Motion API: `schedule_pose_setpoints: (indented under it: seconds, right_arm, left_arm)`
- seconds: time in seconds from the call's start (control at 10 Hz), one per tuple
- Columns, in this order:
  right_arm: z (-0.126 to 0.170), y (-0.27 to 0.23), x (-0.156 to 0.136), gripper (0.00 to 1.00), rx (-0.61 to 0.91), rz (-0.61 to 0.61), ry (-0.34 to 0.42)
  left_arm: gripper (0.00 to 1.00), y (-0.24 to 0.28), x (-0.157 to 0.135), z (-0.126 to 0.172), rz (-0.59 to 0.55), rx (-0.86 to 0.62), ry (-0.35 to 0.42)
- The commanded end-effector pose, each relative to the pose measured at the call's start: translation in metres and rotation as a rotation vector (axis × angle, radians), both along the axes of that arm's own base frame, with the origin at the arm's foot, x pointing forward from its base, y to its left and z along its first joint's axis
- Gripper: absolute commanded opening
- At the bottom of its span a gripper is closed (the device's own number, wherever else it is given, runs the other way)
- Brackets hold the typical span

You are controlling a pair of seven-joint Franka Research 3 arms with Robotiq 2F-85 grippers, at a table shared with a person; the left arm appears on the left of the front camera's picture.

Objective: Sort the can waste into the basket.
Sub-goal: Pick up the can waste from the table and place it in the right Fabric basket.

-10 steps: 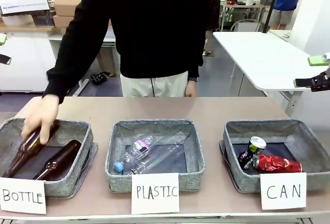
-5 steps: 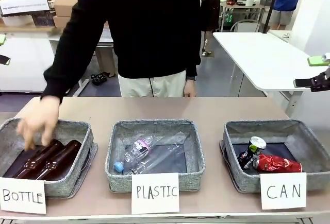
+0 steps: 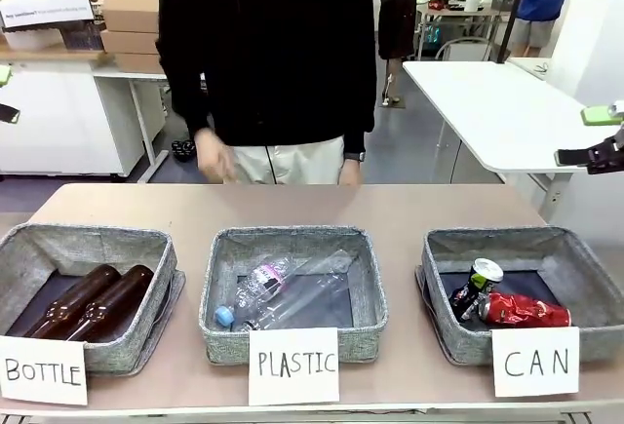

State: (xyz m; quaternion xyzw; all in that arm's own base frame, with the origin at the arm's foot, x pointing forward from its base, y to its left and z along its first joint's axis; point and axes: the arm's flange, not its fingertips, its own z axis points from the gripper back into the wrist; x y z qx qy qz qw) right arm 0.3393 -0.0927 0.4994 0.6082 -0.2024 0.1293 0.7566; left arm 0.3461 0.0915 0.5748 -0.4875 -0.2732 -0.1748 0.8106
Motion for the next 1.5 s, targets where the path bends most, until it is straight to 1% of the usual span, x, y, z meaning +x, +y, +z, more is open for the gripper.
schedule_pose_setpoints:
  seconds: [0.0, 1.4]
  right_arm:
    - [0.0004, -0.0001, -0.0014, 1.00, 0.001, 0.011, -0.013]
    - [0.0004, -0.0001, -0.0014, 1.00, 0.001, 0.011, -0.013]
  left_arm:
    - [1.00, 0.0004, -0.0027, -0.0014, -0.016, 0.007, -0.021]
    - [1.00, 0.0004, -0.0027, -0.0014, -0.016, 0.007, -0.021]
